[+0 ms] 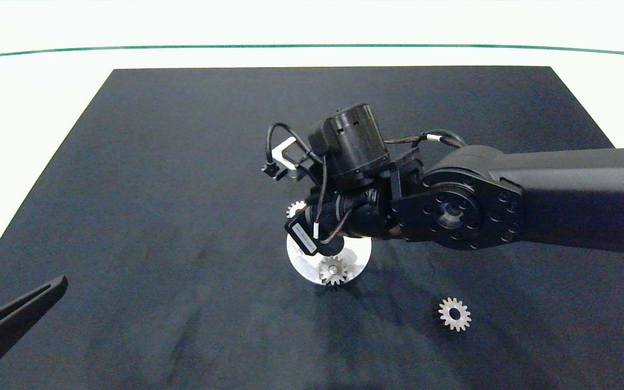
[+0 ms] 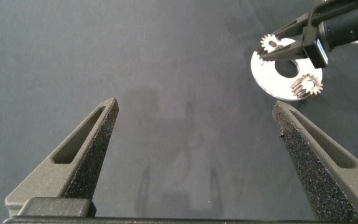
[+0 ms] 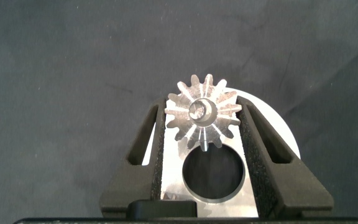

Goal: Install three planetary gears onto the carrier pins

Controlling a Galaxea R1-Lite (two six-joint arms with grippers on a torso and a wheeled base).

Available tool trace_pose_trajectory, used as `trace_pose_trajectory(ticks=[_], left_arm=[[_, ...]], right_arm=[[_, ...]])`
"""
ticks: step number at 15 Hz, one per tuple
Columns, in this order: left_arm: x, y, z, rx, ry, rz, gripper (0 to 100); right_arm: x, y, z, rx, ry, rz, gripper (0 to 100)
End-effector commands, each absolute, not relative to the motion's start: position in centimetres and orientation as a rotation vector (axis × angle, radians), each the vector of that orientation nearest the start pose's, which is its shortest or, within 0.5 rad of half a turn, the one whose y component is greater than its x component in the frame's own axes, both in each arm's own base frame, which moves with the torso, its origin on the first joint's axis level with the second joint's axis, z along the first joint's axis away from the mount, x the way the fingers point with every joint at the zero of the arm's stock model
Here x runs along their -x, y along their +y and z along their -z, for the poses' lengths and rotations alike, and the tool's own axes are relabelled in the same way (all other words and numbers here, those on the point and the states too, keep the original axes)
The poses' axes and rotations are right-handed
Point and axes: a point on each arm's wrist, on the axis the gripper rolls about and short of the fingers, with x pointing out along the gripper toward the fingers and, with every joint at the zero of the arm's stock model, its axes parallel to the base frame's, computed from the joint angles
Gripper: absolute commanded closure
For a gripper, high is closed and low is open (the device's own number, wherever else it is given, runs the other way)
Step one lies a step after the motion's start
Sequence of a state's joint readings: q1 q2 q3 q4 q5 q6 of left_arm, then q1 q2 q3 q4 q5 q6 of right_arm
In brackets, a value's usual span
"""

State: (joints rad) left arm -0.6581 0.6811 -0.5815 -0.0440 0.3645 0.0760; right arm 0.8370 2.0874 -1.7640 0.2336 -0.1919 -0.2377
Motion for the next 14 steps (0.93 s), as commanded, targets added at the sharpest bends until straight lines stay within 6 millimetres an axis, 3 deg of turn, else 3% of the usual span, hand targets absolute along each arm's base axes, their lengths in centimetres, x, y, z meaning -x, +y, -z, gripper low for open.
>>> trace_pose_trajectory(ticks=[1,7,14], left_arm=[[-4.4,-2.4,-24.0,-0.105,0.04,0.295,0],[-4.4,-2.4,-24.0,-0.105,0.04,0.295,0],[-4.4,-2.4,-23.8,-0.108,0.045,0.295,0]], right_arm=[[-29.0,31.6,-22.0,0.507,0.419,-0.686,84],[-28.8,31.6,-21.2,0.523,0.447,-0.692,84],[-28.0,31.1,-21.7,0.54,0.467,-0.676,84]])
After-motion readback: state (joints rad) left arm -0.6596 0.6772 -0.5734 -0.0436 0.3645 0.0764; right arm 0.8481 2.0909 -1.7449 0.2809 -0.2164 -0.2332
